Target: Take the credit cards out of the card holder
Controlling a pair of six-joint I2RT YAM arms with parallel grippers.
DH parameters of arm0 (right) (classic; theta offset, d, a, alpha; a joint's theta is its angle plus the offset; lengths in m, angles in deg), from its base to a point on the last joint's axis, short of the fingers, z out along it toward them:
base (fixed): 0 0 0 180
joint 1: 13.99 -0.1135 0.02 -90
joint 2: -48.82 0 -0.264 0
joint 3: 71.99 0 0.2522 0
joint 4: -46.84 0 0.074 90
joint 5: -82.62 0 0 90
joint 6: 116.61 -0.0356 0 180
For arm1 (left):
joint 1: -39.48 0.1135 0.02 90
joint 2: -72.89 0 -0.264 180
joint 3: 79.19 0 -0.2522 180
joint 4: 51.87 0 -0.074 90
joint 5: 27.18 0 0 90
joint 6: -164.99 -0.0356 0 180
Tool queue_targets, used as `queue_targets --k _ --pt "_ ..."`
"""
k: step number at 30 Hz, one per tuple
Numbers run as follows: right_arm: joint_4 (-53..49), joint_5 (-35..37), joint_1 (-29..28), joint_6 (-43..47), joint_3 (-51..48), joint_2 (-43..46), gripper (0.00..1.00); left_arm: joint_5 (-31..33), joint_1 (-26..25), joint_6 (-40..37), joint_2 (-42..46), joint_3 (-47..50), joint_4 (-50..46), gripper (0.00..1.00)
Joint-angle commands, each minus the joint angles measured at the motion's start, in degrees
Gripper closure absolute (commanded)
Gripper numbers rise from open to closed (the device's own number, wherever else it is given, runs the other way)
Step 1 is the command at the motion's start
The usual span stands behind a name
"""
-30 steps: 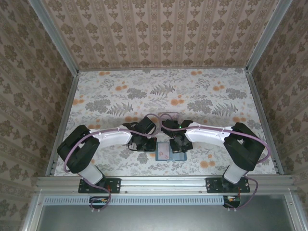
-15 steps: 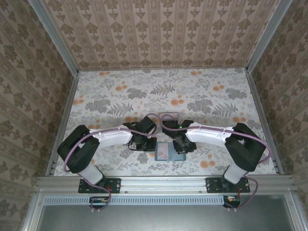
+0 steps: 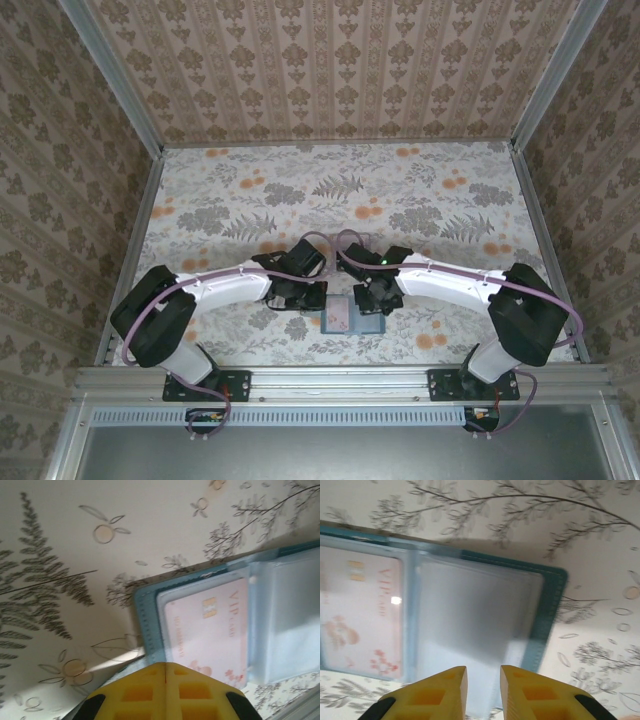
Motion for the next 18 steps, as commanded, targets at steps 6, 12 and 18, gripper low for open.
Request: queue_targets --k 6,12,18 --pt "12.80 -11.90 1.19 -3.98 -2.51 0.50 0.80 -3.02 -0.93 2.96 -2.11 0.05 4.96 1.00" --pt "21.07 -15.75 2.27 -6.71 -5.82 -1.84 0.86 -3.32 -1.10 2.88 -4.24 0.67 5.35 1.00" --pt "23.49 -16.88 3.05 -7.08 -7.42 -3.13 0.86 -3.41 -0.79 2.35 -5.59 1.22 5.20 1.00"
